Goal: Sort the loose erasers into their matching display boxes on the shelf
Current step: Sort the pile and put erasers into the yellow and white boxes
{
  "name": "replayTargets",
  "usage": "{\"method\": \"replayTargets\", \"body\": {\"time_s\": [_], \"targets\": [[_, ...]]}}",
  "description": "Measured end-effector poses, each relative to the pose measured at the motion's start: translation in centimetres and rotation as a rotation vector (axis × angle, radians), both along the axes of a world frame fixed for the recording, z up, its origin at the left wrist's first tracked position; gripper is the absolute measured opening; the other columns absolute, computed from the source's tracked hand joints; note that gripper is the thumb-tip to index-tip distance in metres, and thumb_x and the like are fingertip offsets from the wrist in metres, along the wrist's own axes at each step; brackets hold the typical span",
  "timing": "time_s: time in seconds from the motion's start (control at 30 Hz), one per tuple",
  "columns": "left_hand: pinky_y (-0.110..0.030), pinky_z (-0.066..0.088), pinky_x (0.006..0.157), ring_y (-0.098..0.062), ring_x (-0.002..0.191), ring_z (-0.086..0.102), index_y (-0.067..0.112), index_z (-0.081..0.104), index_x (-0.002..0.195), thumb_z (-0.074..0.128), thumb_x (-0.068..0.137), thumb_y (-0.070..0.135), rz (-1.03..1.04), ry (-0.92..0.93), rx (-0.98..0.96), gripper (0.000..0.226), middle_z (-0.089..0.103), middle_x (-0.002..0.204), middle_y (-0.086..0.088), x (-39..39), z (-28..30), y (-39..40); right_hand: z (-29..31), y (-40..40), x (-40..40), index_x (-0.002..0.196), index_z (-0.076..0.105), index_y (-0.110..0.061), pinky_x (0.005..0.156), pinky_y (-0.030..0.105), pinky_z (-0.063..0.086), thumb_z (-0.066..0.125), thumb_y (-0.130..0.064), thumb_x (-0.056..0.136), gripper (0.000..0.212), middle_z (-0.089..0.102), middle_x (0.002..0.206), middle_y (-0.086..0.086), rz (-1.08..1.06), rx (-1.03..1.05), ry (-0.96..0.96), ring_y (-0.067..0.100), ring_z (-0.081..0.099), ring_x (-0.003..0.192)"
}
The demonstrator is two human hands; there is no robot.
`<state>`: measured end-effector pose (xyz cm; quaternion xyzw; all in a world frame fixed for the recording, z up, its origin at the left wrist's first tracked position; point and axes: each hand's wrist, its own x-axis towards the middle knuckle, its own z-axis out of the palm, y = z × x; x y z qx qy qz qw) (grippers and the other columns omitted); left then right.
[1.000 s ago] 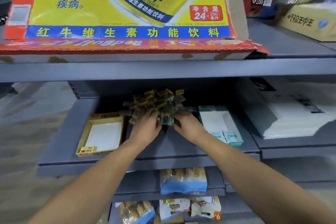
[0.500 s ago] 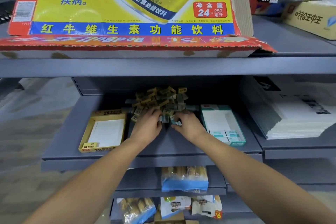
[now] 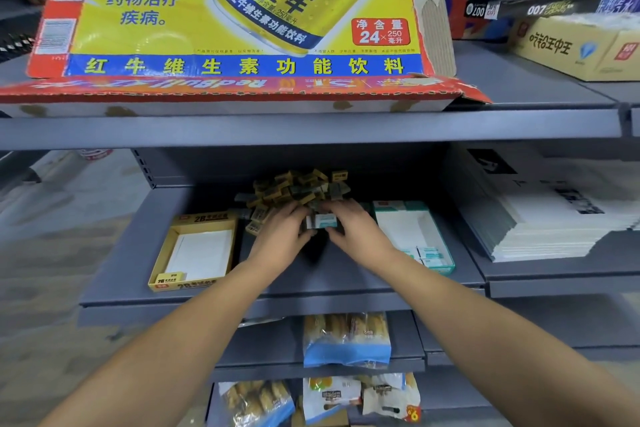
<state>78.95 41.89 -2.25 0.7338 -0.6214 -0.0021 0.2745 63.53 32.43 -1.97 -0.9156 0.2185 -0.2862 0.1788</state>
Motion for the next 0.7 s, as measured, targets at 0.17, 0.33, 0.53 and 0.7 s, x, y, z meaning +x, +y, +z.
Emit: {"method": "replayTargets", "body": {"time_s": [0.17,0.33,0.53,0.7], "targets": [[-0.037,0.047,0.083,-0.022,0.100,0.056,0.012,0.064,0.115,0.068,0.086,0.016,-0.033,0.032,-0.040,0.030,0.059,0.110,-0.003,-0.2,0.0,0.5,-0.2,0.3,-0.2,0.121,0.059,-0.012,0.096,0.032,0.045,0.067,-0.006,0.081,0.041,0.062,0.119,0.006,0.018,-0.021,-0.011,0.024,0.052,0.114],[-0.034,0.047,0.081,-0.020,0.099,0.056,0.012,0.064,0.114,0.068,0.087,0.019,-0.034,0.033,-0.066,0.028,0.059,0.108,-0.002,-0.2,0.0,0.8,-0.1,0.3,-0.5,0.118,0.061,-0.011,0.095,0.031,0.044,0.067,-0.007,0.083,0.035,0.063,0.116,0.007,0.027,-0.049,-0.001,0.023,0.054,0.111],[-0.031,0.047,0.078,-0.019,0.100,0.057,0.013,0.063,0.115,0.067,0.088,0.026,-0.056,0.043,-0.088,0.029,0.059,0.110,-0.001,-2.3,0.3,-0.8,0.4,-0.9,-2.8,0.106,0.068,-0.008,0.091,0.039,0.049,0.066,-0.002,0.083,0.025,0.066,0.110,0.008,0.000,-0.069,0.012,0.027,0.059,0.105],[-0.039,0.047,0.095,-0.022,0.117,0.053,0.017,0.055,0.128,0.065,0.088,0.016,-0.096,0.071,-0.007,0.041,0.052,0.131,-0.003,-5.3,0.2,-3.2,0.8,-2.3,-7.5,0.106,0.070,-0.006,0.093,0.036,0.048,0.064,-0.001,0.085,0.023,0.065,0.113,0.010,-0.150,-0.049,0.018,0.028,0.059,0.106]]}}
